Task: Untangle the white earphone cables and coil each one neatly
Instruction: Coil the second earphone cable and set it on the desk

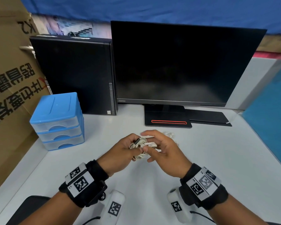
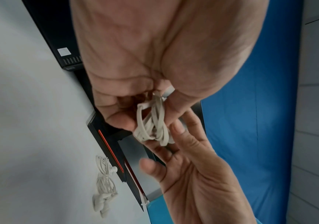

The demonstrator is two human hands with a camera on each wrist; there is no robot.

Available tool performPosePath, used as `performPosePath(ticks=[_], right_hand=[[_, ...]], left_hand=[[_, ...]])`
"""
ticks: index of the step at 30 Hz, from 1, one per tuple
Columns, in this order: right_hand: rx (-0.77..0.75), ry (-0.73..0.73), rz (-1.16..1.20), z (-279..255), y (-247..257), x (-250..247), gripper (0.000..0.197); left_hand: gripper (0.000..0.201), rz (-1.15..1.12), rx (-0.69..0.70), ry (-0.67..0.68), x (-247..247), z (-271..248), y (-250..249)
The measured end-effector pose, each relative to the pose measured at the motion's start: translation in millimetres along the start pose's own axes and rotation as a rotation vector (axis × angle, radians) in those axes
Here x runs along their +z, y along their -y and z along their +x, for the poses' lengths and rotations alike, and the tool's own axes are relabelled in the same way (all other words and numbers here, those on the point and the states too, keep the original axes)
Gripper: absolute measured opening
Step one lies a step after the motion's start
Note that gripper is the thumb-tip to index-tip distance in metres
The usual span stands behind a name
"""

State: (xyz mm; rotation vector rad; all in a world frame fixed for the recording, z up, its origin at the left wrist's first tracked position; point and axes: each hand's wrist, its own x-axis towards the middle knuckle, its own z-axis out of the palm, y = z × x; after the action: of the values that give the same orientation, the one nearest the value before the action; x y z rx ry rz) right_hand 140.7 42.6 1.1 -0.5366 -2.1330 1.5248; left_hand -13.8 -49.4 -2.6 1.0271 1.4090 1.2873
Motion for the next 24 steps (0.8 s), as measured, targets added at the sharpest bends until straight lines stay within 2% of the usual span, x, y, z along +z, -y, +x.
performPosePath(ticks=[2,5,11,15,18,24], right_hand=[[-0.015,0.015,-0.028,-1,0,1,0.036],[-0.005,-0.018,0.006,0,0,-2,0.031],[0.006,-0.035,0.181,3,1,-3,0.028],[0.033,-0.051,0.233,5,-1,-7,0.025],[0.078,-0.098,0.275,7,-2,-10,0.024],[0.099,-0.177,0.173,11,-8,-12,0.02]], left_hand=[[0.02,-0.004,-0.007,0.03,-1,0,1],[0.017,-0.051,-0.03,0.043,-5,0,1],[0.04,-0.194,-0.035,0.014,-11,-1,-2],[0.039,-0.216,-0.029,0.001,-14,-1,-6],[0.029,-0.289,-0.023,-0.027,-11,0,-8],[0.03,-0.298,-0.023,-0.137,-10,4,-2]])
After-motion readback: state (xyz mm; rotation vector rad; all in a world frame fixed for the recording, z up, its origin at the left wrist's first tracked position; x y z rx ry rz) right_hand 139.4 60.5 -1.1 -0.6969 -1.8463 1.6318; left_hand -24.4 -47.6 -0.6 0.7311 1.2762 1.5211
